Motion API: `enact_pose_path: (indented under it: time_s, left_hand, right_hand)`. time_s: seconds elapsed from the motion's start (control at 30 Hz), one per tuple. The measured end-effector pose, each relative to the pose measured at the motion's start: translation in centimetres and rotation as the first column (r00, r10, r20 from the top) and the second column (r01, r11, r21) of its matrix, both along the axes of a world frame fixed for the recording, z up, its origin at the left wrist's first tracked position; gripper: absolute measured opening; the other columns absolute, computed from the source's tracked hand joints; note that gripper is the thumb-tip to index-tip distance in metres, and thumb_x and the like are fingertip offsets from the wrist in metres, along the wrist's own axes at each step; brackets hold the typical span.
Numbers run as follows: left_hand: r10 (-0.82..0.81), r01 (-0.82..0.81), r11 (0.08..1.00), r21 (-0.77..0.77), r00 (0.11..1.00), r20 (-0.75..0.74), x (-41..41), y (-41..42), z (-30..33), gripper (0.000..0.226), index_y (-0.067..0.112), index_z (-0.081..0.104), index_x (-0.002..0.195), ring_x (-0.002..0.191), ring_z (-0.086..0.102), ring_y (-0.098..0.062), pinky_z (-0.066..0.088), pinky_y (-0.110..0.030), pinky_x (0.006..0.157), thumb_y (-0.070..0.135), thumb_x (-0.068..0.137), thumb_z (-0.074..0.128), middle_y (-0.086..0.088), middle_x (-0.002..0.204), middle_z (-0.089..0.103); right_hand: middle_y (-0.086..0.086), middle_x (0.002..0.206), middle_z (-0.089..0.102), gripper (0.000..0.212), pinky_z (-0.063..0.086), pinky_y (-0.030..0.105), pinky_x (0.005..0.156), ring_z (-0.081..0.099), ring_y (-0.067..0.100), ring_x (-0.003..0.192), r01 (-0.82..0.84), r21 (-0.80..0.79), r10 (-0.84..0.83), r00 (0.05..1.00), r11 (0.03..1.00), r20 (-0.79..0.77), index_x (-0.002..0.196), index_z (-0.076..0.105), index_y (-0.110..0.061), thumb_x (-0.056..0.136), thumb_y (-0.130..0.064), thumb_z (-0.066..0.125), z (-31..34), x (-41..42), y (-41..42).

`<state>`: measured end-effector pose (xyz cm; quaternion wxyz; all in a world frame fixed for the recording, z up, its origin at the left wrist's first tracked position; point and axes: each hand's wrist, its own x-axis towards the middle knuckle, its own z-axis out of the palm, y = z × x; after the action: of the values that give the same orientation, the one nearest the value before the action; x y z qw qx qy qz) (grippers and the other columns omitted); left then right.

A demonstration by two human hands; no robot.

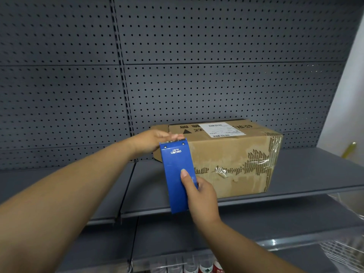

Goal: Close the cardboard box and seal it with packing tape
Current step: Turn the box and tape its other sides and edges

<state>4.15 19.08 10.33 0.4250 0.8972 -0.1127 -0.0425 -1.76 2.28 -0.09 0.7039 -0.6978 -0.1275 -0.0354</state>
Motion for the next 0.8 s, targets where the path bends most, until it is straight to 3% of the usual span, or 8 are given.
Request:
enact_pose_path:
  time_s: [0.13,0.2,0.33,0.4,0.5,0.63,0.7,0.8]
  left_hand:
    - [-0.032,0.004,0.987,0.162,0.985,0.172,0.6,0.2,-0.7,0.038,0.021,0.053,0.130,0.138,0.024,-0.006,0.016,-0.022,0.113,0.010,0.094,0.053,0.007,0.144,0.042]
    - [-0.047,0.000,0.979,0.203,0.972,0.231,0.7,0.1,-0.9,0.046,0.017,0.050,0.133,0.137,0.022,-0.004,0.016,-0.017,0.108,-0.002,0.092,0.052,0.004,0.144,0.042]
    - [-0.046,-0.024,0.971,0.240,0.958,0.284,1.2,0.2,-1.3,0.046,0.028,0.048,0.131,0.142,0.012,-0.012,0.004,-0.035,0.118,0.007,0.091,0.055,-0.001,0.146,0.038]
    - [-0.064,-0.026,0.960,0.280,0.948,0.310,1.5,0.5,-1.6,0.044,0.028,0.047,0.133,0.141,0.011,-0.010,-0.001,-0.033,0.117,0.008,0.093,0.051,0.005,0.146,0.036]
    - [-0.082,-0.016,0.961,0.274,0.936,0.342,1.7,0.3,-1.7,0.044,0.024,0.048,0.133,0.134,0.023,-0.001,0.011,-0.019,0.112,0.003,0.095,0.047,0.016,0.136,0.042]
    - [-0.048,-0.067,0.962,0.266,0.913,0.405,2.6,0.4,-1.5,0.037,0.013,0.061,0.122,0.122,0.048,-0.008,0.036,-0.023,0.105,-0.004,0.090,0.054,0.001,0.129,0.058]
    - [0.011,-0.145,0.947,0.287,0.907,0.421,3.5,0.2,-1.0,0.025,0.008,0.069,0.099,0.096,0.061,-0.013,0.047,-0.020,0.084,-0.004,0.089,0.050,-0.002,0.104,0.068]
    - [0.140,-0.295,0.898,0.326,0.895,0.423,4.8,-0.2,0.2,0.032,0.013,0.048,0.063,0.065,0.044,-0.018,0.034,-0.024,0.056,-0.006,0.088,0.041,-0.004,0.068,0.054]
  right_hand:
    - [0.007,0.065,0.041,0.060,0.028,0.032,0.061,0.038,0.017,0.063,-0.023,0.088,0.025,1.000,0.996,-0.014,0.057,0.035,-0.015,0.066,-0.074,0.045,0.0,0.1,0.0]
    - [0.009,0.068,0.042,0.073,0.028,0.032,0.063,0.040,0.017,0.067,-0.049,0.119,0.051,0.999,0.992,-0.015,0.061,0.037,-0.008,0.063,-0.080,0.048,-0.1,0.0,0.1]
    - [0.033,0.090,0.054,0.103,0.036,0.033,0.069,0.048,0.020,0.073,-0.062,0.148,0.060,0.998,0.987,0.015,0.084,0.050,0.011,0.057,-0.089,0.044,-0.4,0.0,0.3]
    - [0.033,0.092,0.056,0.097,0.038,0.033,0.070,0.050,0.028,0.071,-0.057,0.149,0.055,0.998,0.987,0.016,0.085,0.051,0.010,0.061,-0.084,0.046,-0.2,-0.1,0.2]
    - [0.020,0.079,0.057,0.084,0.038,0.033,0.069,0.050,0.017,0.075,-0.064,0.153,0.066,0.998,0.986,-0.011,0.082,0.051,0.007,0.066,-0.075,0.045,-0.1,0.1,0.1]
    - [0.031,0.094,0.058,0.085,0.042,0.035,0.072,0.052,0.018,0.076,-0.060,0.140,0.062,0.998,0.988,-0.009,0.087,0.053,0.007,0.065,-0.075,0.051,0.4,0.6,0.1]
    - [0.023,0.090,0.066,0.064,0.046,0.036,0.074,0.057,0.020,0.076,-0.046,0.121,0.047,0.999,0.992,-0.006,0.085,0.060,0.001,0.073,-0.062,0.057,1.4,1.3,-0.3]
    - [0.013,0.089,0.072,0.038,0.052,0.042,0.078,0.065,0.023,0.080,-0.009,0.073,0.008,1.000,0.997,0.011,0.083,0.065,-0.006,0.082,-0.043,0.062,3.2,2.6,-0.9]
